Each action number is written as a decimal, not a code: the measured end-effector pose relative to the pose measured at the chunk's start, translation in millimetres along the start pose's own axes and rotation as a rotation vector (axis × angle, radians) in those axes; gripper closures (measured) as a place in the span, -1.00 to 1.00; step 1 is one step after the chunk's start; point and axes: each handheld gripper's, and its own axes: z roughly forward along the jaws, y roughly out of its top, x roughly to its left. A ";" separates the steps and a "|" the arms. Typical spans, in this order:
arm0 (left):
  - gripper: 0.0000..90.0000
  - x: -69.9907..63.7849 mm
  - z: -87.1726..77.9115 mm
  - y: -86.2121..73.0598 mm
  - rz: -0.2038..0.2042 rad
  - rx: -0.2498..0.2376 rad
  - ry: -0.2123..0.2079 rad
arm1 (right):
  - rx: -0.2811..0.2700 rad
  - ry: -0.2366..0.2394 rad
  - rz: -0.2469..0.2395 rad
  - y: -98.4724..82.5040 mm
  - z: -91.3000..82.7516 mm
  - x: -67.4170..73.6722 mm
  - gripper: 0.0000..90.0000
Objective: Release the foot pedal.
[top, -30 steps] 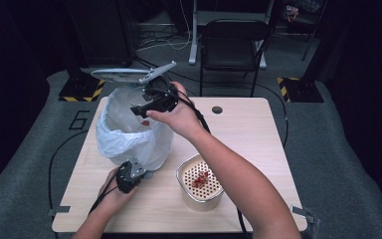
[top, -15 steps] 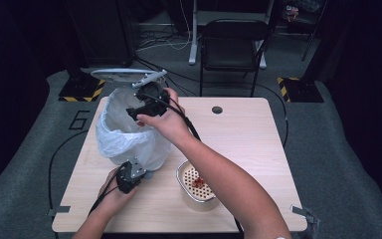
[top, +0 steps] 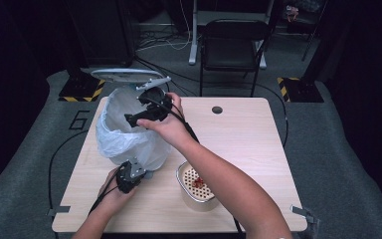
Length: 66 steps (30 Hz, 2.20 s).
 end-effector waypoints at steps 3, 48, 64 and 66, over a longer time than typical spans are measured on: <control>1.00 -1.0 -0.5 -0.3 -0.013 0.012 -0.013 | -0.008 0.002 -0.003 -1.8 -12.4 -2.3 -0.87; 0.09 -12.6 -27.3 10.0 -0.127 -0.045 -0.204 | -0.002 -0.235 -0.026 -140.6 -179.4 -92.3 -0.44; -0.05 5.0 -48.3 -32.2 -0.238 -0.044 -0.166 | 0.038 -0.328 0.043 -216.1 -187.4 -105.4 -0.42; -0.06 8.8 -48.4 -38.3 -0.265 -0.055 -0.160 | 0.046 -0.346 0.055 -226.5 -189.5 -109.1 -0.42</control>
